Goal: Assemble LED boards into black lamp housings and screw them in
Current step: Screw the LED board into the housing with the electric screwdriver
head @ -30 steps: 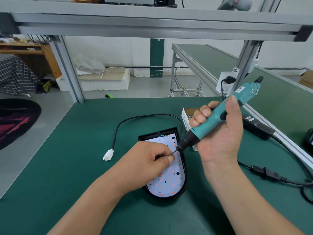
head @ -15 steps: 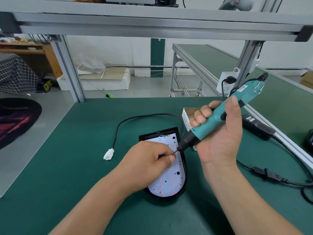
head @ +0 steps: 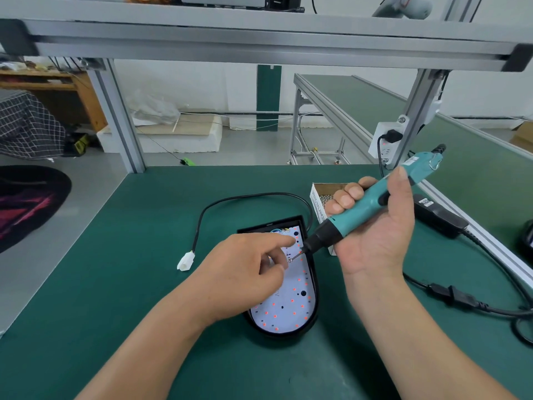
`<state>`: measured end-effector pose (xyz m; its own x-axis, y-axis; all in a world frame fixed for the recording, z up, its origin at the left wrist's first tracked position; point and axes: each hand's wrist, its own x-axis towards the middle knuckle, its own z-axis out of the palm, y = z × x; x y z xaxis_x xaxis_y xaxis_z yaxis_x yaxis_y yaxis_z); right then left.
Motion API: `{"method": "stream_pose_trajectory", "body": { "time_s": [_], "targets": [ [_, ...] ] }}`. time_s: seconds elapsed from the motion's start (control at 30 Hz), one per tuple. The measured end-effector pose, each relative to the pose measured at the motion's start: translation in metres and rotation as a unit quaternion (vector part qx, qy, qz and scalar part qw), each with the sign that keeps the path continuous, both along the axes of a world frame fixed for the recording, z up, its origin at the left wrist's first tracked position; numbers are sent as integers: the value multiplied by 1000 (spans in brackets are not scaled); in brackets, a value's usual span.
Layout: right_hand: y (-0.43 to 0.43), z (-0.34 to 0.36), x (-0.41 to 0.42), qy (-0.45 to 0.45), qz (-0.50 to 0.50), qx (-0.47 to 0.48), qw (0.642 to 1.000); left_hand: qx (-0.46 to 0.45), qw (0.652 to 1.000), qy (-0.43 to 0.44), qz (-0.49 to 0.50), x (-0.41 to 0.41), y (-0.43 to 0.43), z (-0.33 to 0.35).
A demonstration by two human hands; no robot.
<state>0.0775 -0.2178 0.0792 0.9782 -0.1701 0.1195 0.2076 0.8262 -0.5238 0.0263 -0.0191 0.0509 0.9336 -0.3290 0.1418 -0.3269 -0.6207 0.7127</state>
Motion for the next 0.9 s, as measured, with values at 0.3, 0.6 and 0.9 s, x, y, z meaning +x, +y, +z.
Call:
{"method": "stream_pose_trajectory", "body": {
  "time_s": [0.3,0.6,0.9],
  "targets": [
    [4,-1,-4,-30,99,-63,993,107,992,-58,40,13,9,-12],
    [11,-3,-10,-61,175,-141,973,80,994,24,66,24,1,-18],
    [18,-3,-17,-61,206,-171,962,86,994,28,59,24,-2,-16]
  ]
}}
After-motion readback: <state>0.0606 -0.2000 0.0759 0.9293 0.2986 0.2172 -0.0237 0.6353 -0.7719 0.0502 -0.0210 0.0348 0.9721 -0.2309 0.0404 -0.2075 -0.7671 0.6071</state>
